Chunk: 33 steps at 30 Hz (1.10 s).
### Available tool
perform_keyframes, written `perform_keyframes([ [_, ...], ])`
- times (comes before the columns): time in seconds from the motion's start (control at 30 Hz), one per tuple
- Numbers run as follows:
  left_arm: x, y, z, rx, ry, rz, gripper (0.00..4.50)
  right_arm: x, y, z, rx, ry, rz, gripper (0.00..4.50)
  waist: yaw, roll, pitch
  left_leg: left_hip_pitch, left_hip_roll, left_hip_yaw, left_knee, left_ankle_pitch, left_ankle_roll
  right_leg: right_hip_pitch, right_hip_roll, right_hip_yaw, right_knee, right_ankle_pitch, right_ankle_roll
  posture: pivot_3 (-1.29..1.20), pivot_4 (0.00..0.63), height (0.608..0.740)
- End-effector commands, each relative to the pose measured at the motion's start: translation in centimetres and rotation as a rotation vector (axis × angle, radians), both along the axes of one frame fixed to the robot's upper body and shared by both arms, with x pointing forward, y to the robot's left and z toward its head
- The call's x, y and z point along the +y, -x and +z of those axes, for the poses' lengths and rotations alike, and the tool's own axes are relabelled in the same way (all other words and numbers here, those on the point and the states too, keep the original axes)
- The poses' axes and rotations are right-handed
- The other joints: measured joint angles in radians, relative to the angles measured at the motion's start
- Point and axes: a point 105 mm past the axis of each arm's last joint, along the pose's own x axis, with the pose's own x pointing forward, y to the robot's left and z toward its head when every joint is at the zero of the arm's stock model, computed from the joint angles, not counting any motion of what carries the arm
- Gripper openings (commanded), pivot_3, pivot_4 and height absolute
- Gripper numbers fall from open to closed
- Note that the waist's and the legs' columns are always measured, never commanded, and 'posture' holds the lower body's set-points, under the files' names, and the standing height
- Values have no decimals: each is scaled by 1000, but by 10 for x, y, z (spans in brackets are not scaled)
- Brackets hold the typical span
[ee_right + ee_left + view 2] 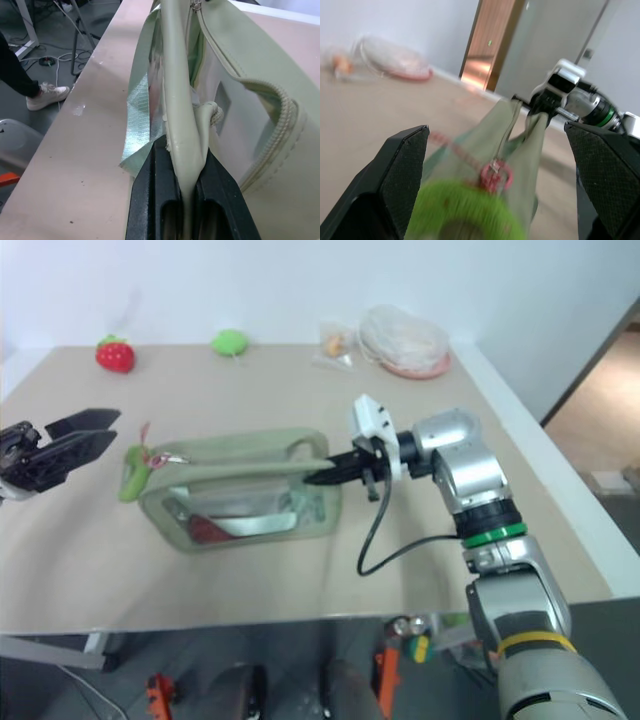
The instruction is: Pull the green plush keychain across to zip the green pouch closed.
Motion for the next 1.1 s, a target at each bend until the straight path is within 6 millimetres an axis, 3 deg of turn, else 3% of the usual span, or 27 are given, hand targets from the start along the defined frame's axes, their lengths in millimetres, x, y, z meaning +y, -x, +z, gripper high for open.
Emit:
perform_keyframes([
  [0.03, 27, 17, -5, 41, -125, 90, 4500, -9, 14, 1, -3, -78, -21, 30, 0, 0, 0, 0, 0, 0, 0, 0, 0, 0, 0, 0, 0, 0, 0, 0, 150, 740],
  [0.2, 47, 26, -38, 190, -206, 159, 4500, -12, 33, -12, 34, -95, -44, 30, -3, 0, 0, 2, 3, 0, -2, -1, -1, -1, 0, 0, 1, -1, -3, 0, 150, 740],
  [0.43, 44, 29, -61, 245, -204, 140, 4500, -10, 35, -19, 55, -89, -97, 30, 1, 0, 0, 4, 7, 0, -2, -1, -2, 0, 0, -4, 2, -5, -13, 0, 150, 740],
  [0.6, 35, 23, -57, 215, -157, 114, 4500, -9, 32, -18, 56, -84, -109, 30, 2, 0, 0, 7, 8, 2, -2, 0, -2, 1, 1, -3, 2, -4, -13, 0, 150, 740],
  [0.73, 23, 11, -37, 152, -48, 84, 4500, -9, 28, -16, 53, -77, -121, 30, 3, 0, 0, 6, 8, 3, -2, 0, -2, 1, 2, -3, 2, -3, -12, 0, 150, 740],
  [0.87, 14, 6, -29, 146, -4, 55, 4500, -10, 25, -16, 48, -69, -133, 30, 1, 0, 0, 6, 8, 4, -2, -1, -2, 1, 3, -2, 2, -1, -8, 0, 150, 740],
  [1.1, 10, 7, -33, 189, -9, 37, 4500, -12, 21, -14, 35, -69, -146, 30, 2, 0, 0, 6, 8, 3, -2, -1, -3, 1, 2, -3, 2, -1, -8, 0, 150, 740],
])
